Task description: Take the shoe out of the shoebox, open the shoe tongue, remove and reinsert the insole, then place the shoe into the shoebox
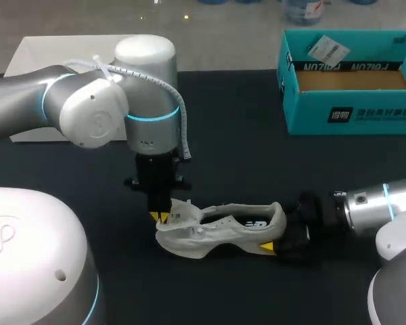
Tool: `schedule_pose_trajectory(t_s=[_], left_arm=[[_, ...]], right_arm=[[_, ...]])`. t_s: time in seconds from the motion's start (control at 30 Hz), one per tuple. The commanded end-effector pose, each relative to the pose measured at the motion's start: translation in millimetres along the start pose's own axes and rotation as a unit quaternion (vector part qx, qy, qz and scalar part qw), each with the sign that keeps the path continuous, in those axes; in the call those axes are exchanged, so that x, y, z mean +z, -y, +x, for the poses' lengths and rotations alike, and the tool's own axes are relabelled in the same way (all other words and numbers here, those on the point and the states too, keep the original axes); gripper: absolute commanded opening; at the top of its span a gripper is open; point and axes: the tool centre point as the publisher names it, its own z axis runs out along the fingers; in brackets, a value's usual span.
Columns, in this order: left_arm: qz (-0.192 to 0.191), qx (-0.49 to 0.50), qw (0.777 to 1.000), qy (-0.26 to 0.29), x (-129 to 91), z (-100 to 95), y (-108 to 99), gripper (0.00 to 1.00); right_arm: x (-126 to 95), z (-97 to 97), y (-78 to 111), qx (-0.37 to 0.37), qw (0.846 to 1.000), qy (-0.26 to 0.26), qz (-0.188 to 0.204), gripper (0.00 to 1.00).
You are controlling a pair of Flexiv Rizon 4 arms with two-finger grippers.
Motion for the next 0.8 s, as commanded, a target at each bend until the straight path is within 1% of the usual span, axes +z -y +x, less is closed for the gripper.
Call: schedule_pose_trajectory(t_s=[0.03, 0.07, 0.1, 0.23, 0.37, 0.4, 0.47, 0.5, 0.57, 0.63, 0.7, 0.73, 0.77, 0.8], left_arm=[[0.003, 0.007, 1.000, 0.003, -1.1, 5.3, -0.1, 0.69], [0.006, 0.009, 1.000, 0.002, -3.4, 5.5, -1.2, 0.96], [0.009, 0.013, 1.000, 0.001, -5.8, 5.9, -2.2, 1.00], [0.027, 0.032, 0.999, 0.002, -15.6, 8.0, -7.0, 1.00], [0.033, 0.090, 0.995, 0.005, -29.9, 11.9, -12.1, 1.00], [0.032, 0.113, 0.993, 0.011, -33.0, 13.0, -12.7, 1.00], [0.045, 0.147, 0.988, 0.028, -35.7, 16.8, -11.5, 1.00], [0.048, 0.169, 0.983, 0.048, -35.5, 19.5, -11.0, 1.00], [0.051, 0.205, 0.976, 0.060, -38.0, 24.1, -9.2, 1.00], [0.045, 0.263, 0.961, 0.073, -42.4, 28.9, -7.5, 1.00], [0.040, 0.336, 0.937, 0.092, -48.1, 31.6, -6.1, 1.00], [0.023, 0.363, 0.927, 0.086, -53.1, 33.0, -3.9, 1.00], [0.008, 0.401, 0.911, 0.096, -57.0, 34.0, -1.9, 1.00], [0.023, 0.434, 0.894, 0.110, -60.6, 34.5, -1.3, 1.00]], right_arm=[[-0.1, 0.3, 1.5, 0.000, 1.000, 0.001, 0.003, 0.00], [-0.1, 0.3, 1.5, 0.000, 1.000, 0.001, 0.003, 0.00], [-0.1, 0.3, 1.5, 0.000, 1.000, 0.001, 0.003, 0.00], [-0.1, 0.3, 1.5, 0.000, 1.000, 0.001, 0.003, 0.00], [-0.1, 0.3, 1.5, 0.000, 1.000, 0.001, 0.003, 0.00], [-0.1, 0.3, 1.5, 0.000, 1.000, 0.001, 0.003, 0.00], [-0.1, 0.3, 1.5, 0.000, 1.000, 0.001, 0.003, 0.00], [-0.1, 0.3, 1.5, 0.000, 1.000, 0.001, 0.003, 0.00], [-0.1, 0.3, 1.5, 0.000, 1.000, 0.001, 0.003, 0.00], [-0.1, 0.3, 1.5, 0.000, 1.000, 0.001, 0.003, 0.00], [-0.1, 0.3, 1.5, 0.000, 1.000, 0.001, 0.003, 0.00], [-0.1, 0.3, 1.5, 0.000, 1.000, 0.001, 0.003, 0.00], [-0.1, 0.3, 1.5, 0.000, 1.000, 0.001, 0.003, 0.00], [-0.1, 0.3, 1.5, 0.000, 1.000, 0.001, 0.003, 0.00]])
